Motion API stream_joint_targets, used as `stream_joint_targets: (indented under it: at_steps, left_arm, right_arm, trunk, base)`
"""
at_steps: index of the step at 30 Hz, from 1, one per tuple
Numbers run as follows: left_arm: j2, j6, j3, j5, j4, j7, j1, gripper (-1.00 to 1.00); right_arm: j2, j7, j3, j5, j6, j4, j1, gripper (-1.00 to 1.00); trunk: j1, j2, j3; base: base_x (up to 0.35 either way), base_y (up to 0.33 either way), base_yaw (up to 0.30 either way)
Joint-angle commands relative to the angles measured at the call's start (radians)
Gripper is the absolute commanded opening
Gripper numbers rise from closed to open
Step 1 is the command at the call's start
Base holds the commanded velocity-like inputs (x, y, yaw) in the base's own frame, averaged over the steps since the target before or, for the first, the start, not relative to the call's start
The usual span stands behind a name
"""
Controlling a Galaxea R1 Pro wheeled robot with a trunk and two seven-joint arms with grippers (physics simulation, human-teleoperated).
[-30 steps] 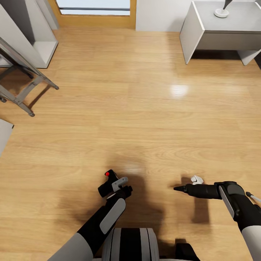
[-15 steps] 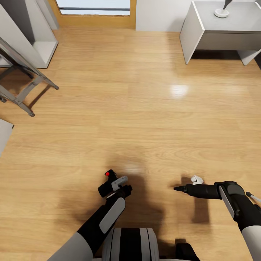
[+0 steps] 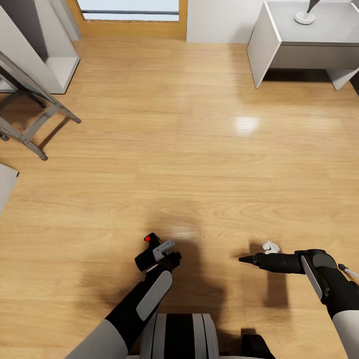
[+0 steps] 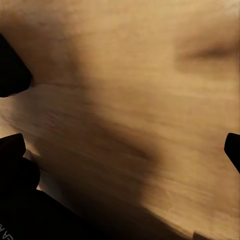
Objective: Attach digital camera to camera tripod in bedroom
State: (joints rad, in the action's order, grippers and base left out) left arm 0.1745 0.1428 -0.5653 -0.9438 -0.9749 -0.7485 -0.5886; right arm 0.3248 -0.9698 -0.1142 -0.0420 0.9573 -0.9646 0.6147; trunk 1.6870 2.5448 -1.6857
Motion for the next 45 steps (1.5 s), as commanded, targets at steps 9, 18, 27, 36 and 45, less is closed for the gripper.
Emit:
stream_joint_targets:
  at_steps: [9,18,27,36,45]
  left_arm:
    - [0.000,-0.031,-0.001,-0.001,-0.013,-0.005,0.000,1.00]
    - [-0.006,-0.035,0.000,-0.001,-0.013,-0.006,-0.001,1.00]
    - [-0.014,-0.036,0.013,-0.001,-0.013,-0.005,-0.001,1.00]
    - [-0.021,-0.037,0.042,-0.001,-0.013,-0.006,0.000,1.00]
    - [-0.024,-0.037,0.064,0.005,-0.015,-0.006,-0.001,1.00]
  right_arm:
    - [-0.001,0.000,-0.001,-0.004,0.008,0.000,0.000,1.00]
    - [0.000,0.000,-0.001,-0.004,0.008,0.000,0.000,1.00]
    - [0.000,0.000,-0.001,-0.004,0.008,0.000,0.000,1.00]
    - [0.000,0.000,-0.001,-0.004,0.008,0.000,0.000,1.00]
    - [-0.001,0.000,-0.001,-0.004,0.008,0.000,0.000,1.00]
  trunk:
    - [0.000,0.000,-0.001]
    - [0.000,0.000,-0.001]
    - [0.000,0.000,-0.001]
    - [0.000,0.000,-0.001]
    - [0.000,0.000,-0.001]
  base:
    - [0.000,0.000,0.000]
    - [0.000,0.000,0.000]
    - [0.000,0.000,0.000]
    - [0.000,0.000,0.000]
    - [0.000,0.000,0.000]
